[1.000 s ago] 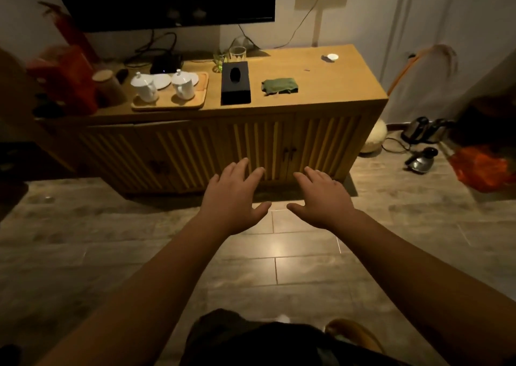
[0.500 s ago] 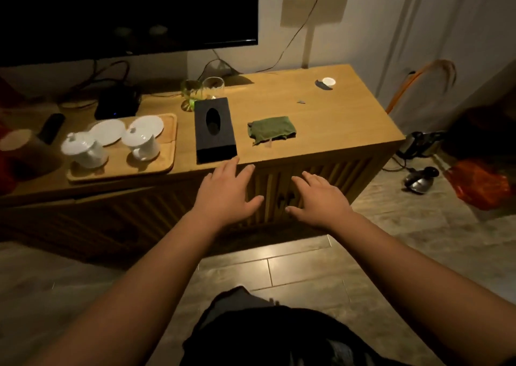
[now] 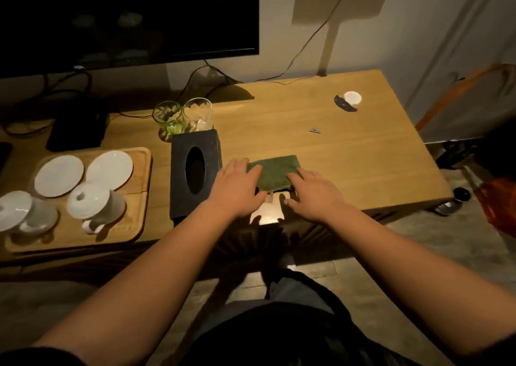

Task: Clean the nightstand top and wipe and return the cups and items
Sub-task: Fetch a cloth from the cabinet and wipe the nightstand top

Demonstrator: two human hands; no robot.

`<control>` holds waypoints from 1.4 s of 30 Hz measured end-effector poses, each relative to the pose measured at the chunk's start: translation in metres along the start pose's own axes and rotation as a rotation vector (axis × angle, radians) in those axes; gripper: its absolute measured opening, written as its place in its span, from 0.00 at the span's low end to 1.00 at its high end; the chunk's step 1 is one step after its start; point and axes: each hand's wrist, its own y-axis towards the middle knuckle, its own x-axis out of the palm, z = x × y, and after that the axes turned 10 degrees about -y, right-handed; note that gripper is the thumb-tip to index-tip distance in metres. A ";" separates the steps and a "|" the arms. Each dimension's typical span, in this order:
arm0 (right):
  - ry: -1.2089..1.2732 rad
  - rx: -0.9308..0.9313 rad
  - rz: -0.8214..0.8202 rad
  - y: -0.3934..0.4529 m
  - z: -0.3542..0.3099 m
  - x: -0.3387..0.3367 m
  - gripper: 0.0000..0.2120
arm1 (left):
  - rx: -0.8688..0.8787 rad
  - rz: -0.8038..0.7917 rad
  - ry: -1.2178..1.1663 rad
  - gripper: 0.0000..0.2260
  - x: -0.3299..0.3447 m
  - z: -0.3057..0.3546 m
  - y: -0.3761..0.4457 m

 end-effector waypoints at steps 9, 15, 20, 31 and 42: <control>-0.014 -0.151 -0.107 0.109 0.037 0.017 0.28 | -0.194 -0.171 -0.136 0.28 0.023 -0.017 0.092; 0.004 -0.194 -0.132 0.142 0.039 0.028 0.23 | -0.201 -0.244 -0.173 0.23 0.040 -0.024 0.116; 0.048 -0.179 -0.151 0.153 0.039 0.027 0.20 | -0.202 -0.260 -0.200 0.20 0.046 -0.026 0.131; 0.177 -0.142 -0.178 0.130 0.051 0.017 0.10 | -0.036 -0.312 -0.314 0.06 0.022 -0.031 0.125; 0.516 0.279 0.056 0.014 0.032 0.004 0.06 | 0.376 -0.345 -0.290 0.07 -0.017 -0.008 0.103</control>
